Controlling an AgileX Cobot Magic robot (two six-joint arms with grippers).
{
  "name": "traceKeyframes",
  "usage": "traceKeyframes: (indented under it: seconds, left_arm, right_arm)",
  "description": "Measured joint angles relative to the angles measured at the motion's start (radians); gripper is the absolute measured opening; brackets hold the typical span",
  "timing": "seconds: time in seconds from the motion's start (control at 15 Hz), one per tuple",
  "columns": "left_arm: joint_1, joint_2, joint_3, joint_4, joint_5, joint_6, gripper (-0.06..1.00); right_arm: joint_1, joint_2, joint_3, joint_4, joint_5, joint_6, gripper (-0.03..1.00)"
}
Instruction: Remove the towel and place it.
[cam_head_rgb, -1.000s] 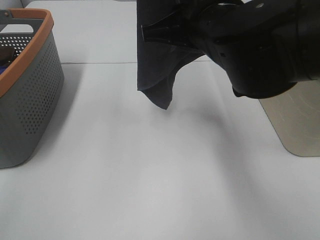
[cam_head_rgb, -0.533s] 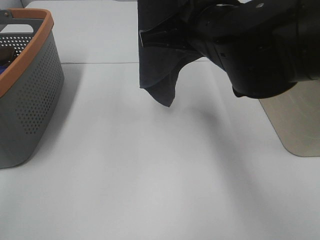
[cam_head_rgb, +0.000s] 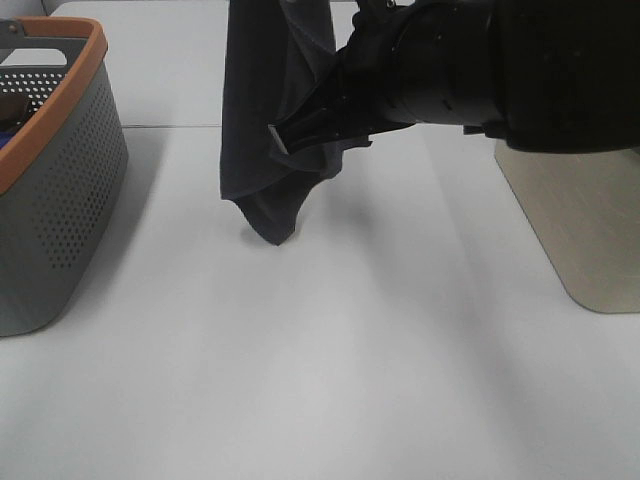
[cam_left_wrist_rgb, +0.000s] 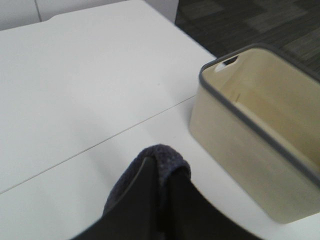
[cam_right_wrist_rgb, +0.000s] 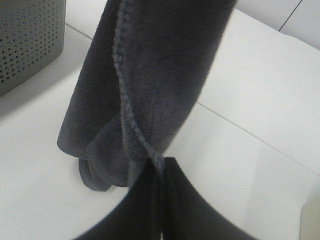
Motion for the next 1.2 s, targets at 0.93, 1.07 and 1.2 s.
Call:
traceKeyframes:
  seconds: [0.93, 1.07, 1.2]
  left_arm:
    - [0.0, 0.046, 0.0, 0.185, 0.066, -0.122, 0.01]
    - [0.0, 0.033, 0.0, 0.178, 0.067, -0.123, 0.01]
    - [0.0, 0.025, 0.0, 0.165, 0.112, -0.123, 0.01]
  right_arm:
    - [-0.024, -0.034, 0.003, 0.009, 0.713, -0.131, 0.0]
    - [-0.024, -0.034, 0.003, -0.105, 0.786, 0.031, 0.0]
    - [-0.024, -0.035, 0.003, -0.38, 0.87, 0.303, 0.0]
